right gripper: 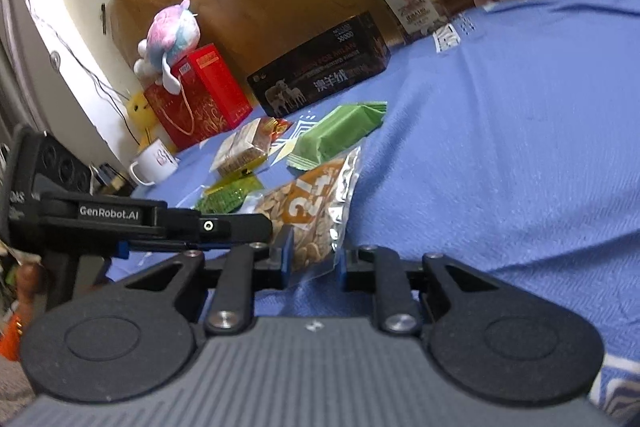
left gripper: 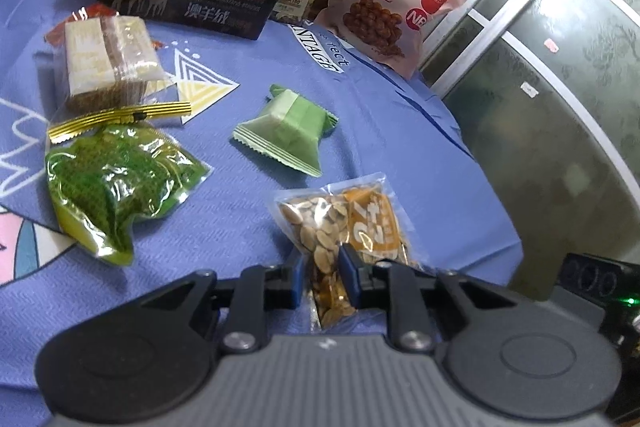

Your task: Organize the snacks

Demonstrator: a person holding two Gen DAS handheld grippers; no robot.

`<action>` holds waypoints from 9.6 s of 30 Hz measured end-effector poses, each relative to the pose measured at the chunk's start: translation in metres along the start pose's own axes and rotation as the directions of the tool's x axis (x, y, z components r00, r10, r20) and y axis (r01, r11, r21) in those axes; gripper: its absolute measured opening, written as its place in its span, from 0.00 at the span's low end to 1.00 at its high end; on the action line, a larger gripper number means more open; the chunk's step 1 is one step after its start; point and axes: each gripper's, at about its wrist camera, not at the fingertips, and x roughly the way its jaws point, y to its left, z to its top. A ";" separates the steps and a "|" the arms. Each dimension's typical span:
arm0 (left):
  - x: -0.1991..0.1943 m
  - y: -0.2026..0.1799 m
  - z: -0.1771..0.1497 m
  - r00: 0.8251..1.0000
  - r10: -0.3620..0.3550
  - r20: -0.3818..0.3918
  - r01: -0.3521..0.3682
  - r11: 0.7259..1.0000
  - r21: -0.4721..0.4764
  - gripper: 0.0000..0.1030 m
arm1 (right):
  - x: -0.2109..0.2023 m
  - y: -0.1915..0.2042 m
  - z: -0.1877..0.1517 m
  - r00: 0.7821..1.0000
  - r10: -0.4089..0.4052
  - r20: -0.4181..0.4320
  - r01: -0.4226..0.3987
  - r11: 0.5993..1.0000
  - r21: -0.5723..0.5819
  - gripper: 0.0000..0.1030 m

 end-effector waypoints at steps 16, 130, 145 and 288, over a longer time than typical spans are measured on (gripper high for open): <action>-0.002 -0.001 -0.004 1.000 0.007 0.019 -0.007 1.000 0.003 0.19 | 0.000 0.011 -0.006 0.999 -0.043 0.024 0.045 0.997 -0.058 0.28; -0.044 0.069 0.166 0.889 0.418 0.186 -0.437 0.896 0.073 0.51 | 0.141 0.077 0.115 0.951 0.107 -0.291 -0.162 0.971 -0.174 0.58; -0.027 0.105 0.102 0.979 0.203 0.030 -0.193 0.958 -0.214 0.48 | 0.169 0.086 0.077 0.936 0.092 -0.340 -0.174 0.960 -0.218 0.48; -0.015 0.108 0.188 0.989 0.086 0.123 -0.049 0.960 -0.274 0.03 | 0.182 0.015 0.176 0.965 0.200 -0.171 -0.164 0.965 0.205 0.18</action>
